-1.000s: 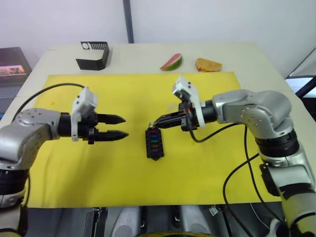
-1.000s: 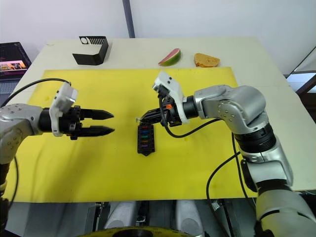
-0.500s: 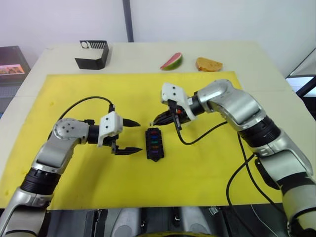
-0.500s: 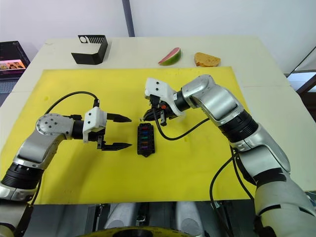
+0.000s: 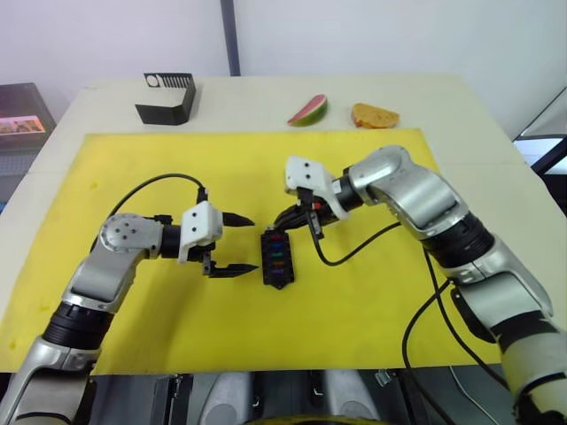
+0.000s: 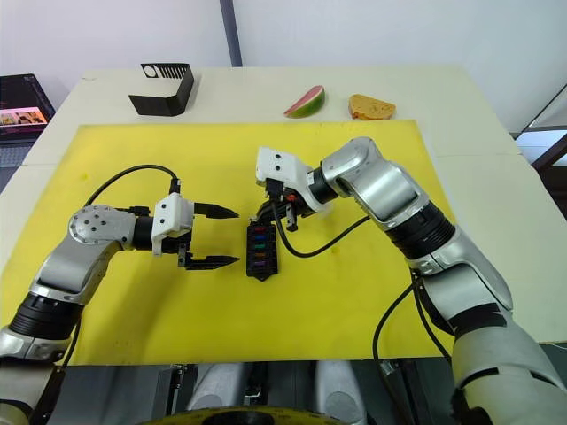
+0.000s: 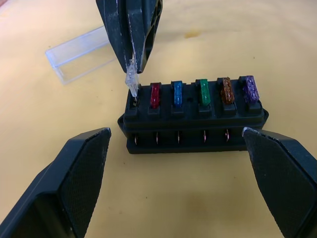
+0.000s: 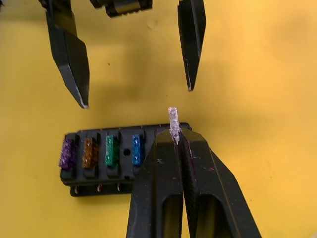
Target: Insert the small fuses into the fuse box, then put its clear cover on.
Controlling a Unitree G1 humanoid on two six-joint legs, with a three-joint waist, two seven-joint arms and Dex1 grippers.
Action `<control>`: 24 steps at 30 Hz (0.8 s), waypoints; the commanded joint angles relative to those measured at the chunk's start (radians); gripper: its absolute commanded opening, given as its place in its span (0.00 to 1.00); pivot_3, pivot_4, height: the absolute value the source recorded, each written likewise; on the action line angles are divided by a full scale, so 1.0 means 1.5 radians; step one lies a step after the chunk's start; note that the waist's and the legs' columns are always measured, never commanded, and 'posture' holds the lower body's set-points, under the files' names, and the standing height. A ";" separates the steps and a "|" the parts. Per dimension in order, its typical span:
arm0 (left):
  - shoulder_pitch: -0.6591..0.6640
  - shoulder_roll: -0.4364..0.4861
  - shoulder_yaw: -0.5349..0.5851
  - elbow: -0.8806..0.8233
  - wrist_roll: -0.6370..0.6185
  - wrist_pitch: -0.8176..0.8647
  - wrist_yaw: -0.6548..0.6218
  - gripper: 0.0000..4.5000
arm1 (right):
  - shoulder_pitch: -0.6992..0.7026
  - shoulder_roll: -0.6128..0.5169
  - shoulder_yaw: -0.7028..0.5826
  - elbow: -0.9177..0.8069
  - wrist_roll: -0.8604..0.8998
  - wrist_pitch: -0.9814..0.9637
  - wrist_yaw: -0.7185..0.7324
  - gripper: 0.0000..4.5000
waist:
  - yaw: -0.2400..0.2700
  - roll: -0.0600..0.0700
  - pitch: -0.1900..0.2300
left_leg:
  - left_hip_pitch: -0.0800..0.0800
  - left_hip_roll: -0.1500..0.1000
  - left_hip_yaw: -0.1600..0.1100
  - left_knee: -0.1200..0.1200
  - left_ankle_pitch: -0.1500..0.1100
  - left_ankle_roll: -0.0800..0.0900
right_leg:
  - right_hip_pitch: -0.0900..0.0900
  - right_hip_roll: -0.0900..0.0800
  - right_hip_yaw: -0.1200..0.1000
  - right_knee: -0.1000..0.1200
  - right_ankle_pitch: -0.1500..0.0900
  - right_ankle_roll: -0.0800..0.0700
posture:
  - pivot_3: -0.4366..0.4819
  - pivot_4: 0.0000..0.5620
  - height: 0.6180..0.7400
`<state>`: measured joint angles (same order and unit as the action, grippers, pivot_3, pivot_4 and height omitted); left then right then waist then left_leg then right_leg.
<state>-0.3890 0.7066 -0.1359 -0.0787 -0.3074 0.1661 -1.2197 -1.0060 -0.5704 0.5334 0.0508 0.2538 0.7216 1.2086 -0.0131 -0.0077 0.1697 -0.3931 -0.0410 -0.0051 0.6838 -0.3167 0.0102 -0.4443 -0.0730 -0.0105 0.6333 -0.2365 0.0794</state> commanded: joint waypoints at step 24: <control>0.008 0.008 0.009 -0.019 -0.006 0.000 -0.011 0.99 | 0.000 0.026 -0.032 0.024 -0.043 -0.033 0.014 0.00 | 0.000 0.000 0.000 | 0.000 0.000 0.000 0.000 0.000 0.000 | 0.000 0.000 0.000 0.001 0.000 0.000 | 0.48 0.27 1.00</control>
<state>-0.3767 0.7070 -0.1360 -0.0810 -0.3071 0.1694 -1.2312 -0.9861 -0.5383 0.5263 0.1084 0.1887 0.6792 1.2243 -0.0136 -0.0077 0.1697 -0.3927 -0.0409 -0.0052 0.6841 -0.3162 0.0095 -0.4442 -0.0725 -0.0106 0.6343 -0.2365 0.0794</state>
